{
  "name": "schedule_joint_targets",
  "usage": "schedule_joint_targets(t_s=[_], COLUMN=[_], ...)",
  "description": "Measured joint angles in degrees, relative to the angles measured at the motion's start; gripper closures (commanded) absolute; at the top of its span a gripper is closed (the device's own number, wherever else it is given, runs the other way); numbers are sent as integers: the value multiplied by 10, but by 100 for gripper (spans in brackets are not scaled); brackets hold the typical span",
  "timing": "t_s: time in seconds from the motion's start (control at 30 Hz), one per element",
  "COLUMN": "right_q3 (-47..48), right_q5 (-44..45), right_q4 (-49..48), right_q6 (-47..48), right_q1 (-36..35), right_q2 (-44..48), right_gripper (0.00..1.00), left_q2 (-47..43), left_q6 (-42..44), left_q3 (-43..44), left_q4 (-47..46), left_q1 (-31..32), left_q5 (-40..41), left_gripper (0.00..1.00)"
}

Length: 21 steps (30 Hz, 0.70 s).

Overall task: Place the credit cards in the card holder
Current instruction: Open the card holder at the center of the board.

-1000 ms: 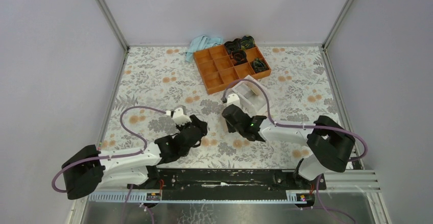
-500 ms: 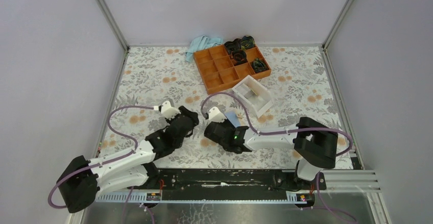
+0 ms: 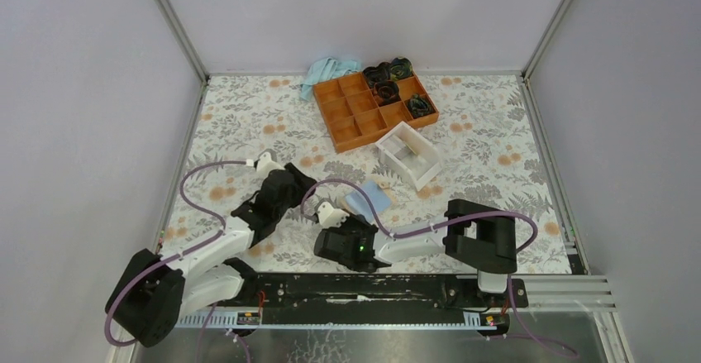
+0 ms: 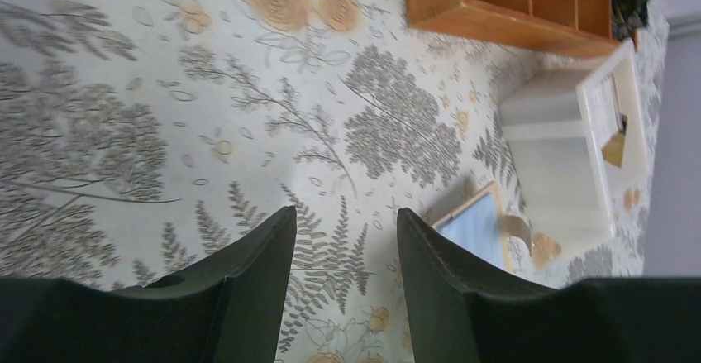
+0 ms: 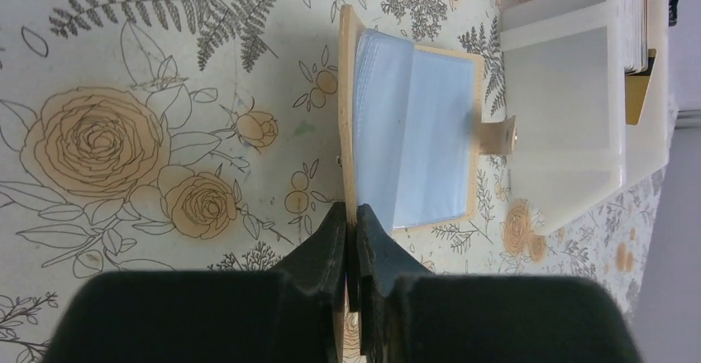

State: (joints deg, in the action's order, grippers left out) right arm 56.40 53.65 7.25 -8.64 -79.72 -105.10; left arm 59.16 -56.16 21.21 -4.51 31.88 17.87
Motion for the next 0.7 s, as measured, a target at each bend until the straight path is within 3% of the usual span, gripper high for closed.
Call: schedule_joint_targets(t_s=[0.47,0.7], right_q3=[9,19], right_q5=[22,23], right_q4=[9,11], right_q6=[23,32], right_q1=[-16,-16], right_q2=[-26,-30], right_gripper=[99,98], left_q2=[53,122], left_q6=[81,104], left_q3=[52,93], left_q4=[-79,-113], left_q1=[-17,-21], left_q5=[-158,-242], left_gripper=[45,45])
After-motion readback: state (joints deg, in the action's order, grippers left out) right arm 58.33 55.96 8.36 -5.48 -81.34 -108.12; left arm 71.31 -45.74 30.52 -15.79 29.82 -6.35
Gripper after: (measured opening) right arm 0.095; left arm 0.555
